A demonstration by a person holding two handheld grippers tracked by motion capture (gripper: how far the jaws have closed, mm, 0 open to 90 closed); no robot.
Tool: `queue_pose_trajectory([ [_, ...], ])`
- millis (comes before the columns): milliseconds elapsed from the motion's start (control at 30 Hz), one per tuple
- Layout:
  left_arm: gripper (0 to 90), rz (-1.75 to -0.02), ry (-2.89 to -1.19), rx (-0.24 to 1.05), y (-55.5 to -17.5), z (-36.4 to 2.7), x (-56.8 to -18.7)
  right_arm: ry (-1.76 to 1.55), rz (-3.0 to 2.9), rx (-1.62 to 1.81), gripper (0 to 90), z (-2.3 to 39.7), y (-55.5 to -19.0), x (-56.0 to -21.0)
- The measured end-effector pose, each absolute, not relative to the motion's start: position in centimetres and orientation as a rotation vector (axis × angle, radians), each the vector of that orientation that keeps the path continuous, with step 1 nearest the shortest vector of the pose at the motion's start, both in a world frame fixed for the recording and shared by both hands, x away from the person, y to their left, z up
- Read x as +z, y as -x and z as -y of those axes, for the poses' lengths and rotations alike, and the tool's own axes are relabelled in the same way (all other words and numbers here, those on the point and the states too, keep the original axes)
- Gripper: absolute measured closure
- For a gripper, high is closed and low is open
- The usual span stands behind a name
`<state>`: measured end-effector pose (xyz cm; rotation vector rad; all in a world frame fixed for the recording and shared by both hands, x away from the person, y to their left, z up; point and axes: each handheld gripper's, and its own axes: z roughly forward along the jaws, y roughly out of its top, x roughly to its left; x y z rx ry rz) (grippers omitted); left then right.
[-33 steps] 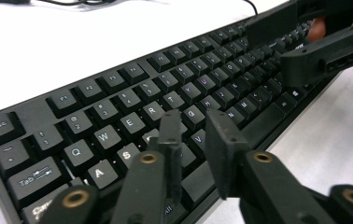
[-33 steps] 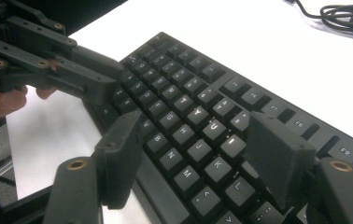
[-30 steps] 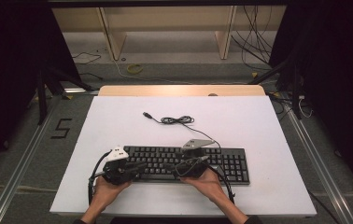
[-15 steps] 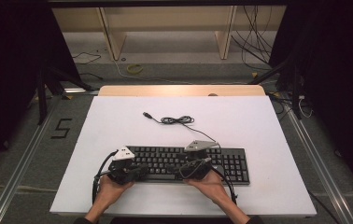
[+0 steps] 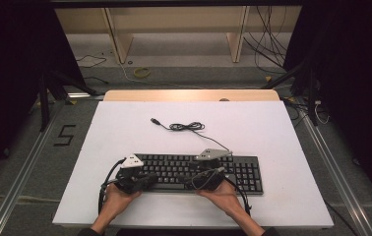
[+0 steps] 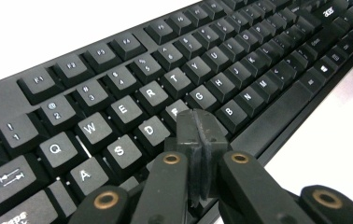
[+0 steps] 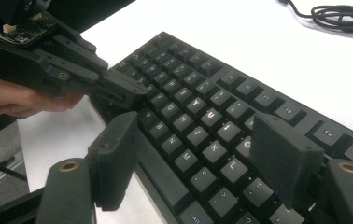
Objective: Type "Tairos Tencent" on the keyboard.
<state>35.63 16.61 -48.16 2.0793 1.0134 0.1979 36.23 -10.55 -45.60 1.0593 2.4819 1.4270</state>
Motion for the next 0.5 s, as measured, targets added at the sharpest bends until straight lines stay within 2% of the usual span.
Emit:
queue_pose_trajectory([
  [500, 89.1, -1.018, -2.071, 0.183, -35.64, -16.69, -48.23, -1.056, -2.477, 1.433, 33.6, 10.88, -35.99, -45.49],
])
